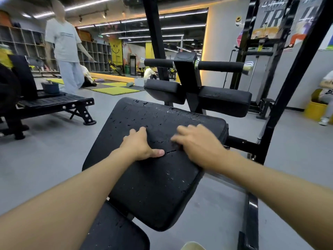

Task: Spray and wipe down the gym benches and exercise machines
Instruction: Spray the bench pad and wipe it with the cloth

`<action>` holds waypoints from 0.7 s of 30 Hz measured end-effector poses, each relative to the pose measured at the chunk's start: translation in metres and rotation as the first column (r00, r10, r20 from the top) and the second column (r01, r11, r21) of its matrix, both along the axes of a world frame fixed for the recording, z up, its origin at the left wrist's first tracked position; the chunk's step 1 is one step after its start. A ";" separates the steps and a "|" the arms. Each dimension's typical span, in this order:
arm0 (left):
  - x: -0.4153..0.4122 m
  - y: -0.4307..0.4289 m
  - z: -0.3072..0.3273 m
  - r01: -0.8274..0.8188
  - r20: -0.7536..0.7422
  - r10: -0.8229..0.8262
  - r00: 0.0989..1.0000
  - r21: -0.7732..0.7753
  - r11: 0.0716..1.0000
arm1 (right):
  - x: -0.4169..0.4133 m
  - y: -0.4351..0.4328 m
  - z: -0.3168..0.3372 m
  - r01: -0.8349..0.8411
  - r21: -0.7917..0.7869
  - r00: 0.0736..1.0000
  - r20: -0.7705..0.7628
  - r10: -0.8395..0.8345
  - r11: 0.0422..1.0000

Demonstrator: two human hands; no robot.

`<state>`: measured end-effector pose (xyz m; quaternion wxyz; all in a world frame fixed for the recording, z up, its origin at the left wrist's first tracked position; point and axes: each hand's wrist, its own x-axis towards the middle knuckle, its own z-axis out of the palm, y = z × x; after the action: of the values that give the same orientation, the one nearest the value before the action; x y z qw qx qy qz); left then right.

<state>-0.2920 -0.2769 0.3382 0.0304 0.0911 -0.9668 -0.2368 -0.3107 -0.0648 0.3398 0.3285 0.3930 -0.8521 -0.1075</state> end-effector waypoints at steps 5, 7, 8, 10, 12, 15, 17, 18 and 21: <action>-0.002 -0.006 0.006 0.011 0.019 -0.011 1.000 -0.025 1.000 | -0.019 -0.014 0.010 0.127 -0.216 0.991 -0.005 -0.131 0.968; -0.004 -0.004 0.008 0.006 0.025 -0.005 1.000 -0.041 0.999 | -0.011 -0.025 -0.010 -0.005 -0.032 1.000 0.016 0.006 0.999; -0.004 -0.005 0.009 0.003 0.031 -0.001 1.000 -0.047 0.999 | -0.012 -0.023 -0.007 -0.034 0.006 0.999 0.024 0.034 0.999; -0.006 -0.006 0.012 0.009 0.031 -0.008 0.999 -0.043 0.999 | -0.034 -0.016 0.016 0.032 -0.143 0.999 0.015 -0.030 0.989; -0.005 -0.007 0.011 0.004 0.001 -0.003 1.000 -0.053 0.999 | -0.042 -0.019 0.024 0.127 -0.312 0.991 -0.004 -0.135 0.942; -0.005 -0.003 0.011 -0.059 -0.025 0.057 0.998 -0.108 0.992 | -0.021 -0.039 -0.005 -0.003 -0.045 1.000 0.007 0.004 0.999; -0.008 -0.007 0.009 -0.108 0.009 0.109 0.994 -0.115 0.988 | -0.025 -0.034 0.002 -0.048 0.029 0.998 0.041 0.047 0.998; -0.010 -0.010 0.008 -0.115 0.031 0.118 0.993 -0.083 0.990 | -0.036 -0.029 0.016 -0.007 -0.067 1.000 0.024 0.009 0.998; -0.015 -0.018 0.003 -0.101 0.051 0.102 0.993 -0.017 0.995 | -0.043 -0.031 0.025 0.128 -0.255 0.991 -0.009 -0.135 0.958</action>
<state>-0.3070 -0.2951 0.3416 0.0178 0.1461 -0.9631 -0.2255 -0.3539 -0.0953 0.3646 0.3797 0.2885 -0.8787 -0.0243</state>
